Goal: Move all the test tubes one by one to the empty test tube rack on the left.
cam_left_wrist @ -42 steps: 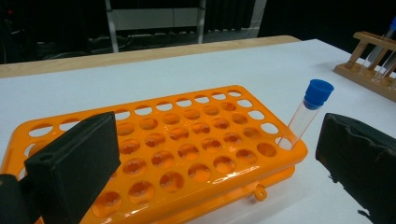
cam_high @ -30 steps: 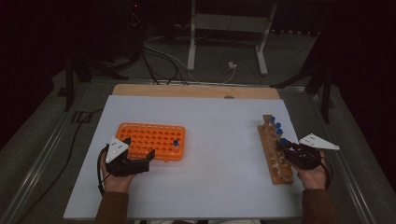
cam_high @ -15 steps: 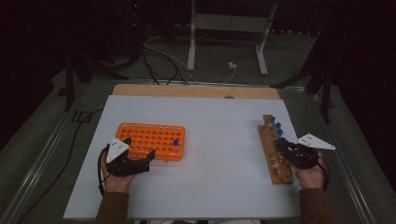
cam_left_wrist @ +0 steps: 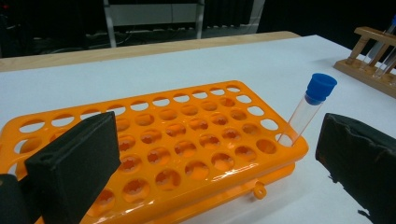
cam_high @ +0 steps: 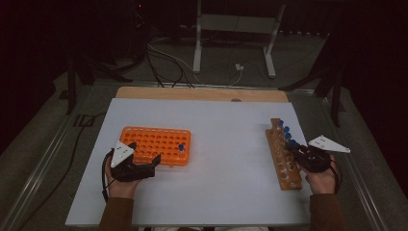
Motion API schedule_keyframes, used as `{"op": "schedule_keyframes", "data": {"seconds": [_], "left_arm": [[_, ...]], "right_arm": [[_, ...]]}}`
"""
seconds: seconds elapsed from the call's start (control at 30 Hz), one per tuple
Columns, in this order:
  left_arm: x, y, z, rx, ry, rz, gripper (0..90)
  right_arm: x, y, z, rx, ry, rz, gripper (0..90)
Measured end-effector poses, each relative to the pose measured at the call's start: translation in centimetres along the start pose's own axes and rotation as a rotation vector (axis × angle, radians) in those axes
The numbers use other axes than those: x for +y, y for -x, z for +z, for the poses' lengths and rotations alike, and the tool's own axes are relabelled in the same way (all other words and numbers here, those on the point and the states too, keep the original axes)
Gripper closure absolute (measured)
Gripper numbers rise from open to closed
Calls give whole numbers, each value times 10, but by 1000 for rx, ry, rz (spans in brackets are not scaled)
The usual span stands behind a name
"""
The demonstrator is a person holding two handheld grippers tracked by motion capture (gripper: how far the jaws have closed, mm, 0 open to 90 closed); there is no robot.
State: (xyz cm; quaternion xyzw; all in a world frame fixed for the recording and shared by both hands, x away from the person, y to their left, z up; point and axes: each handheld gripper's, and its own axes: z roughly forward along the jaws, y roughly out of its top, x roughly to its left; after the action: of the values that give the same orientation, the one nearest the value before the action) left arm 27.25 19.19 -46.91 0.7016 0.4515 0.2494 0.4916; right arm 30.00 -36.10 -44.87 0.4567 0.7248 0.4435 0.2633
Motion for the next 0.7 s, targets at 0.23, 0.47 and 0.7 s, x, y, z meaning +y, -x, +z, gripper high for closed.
{"op": "schedule_keyframes", "data": {"seconds": [0.23,0.47,0.7], "left_arm": [[0,1,2,-4,-3,1,7],[1,1,1,-3,8,-1,7],[4,5,0,-15,18,8,7]], "right_arm": [[16,-4,-8,-1,18,-10,767],[31,-9,-21,-16,58,-31,767],[42,-21,-29,-3,93,-70,767]]}}
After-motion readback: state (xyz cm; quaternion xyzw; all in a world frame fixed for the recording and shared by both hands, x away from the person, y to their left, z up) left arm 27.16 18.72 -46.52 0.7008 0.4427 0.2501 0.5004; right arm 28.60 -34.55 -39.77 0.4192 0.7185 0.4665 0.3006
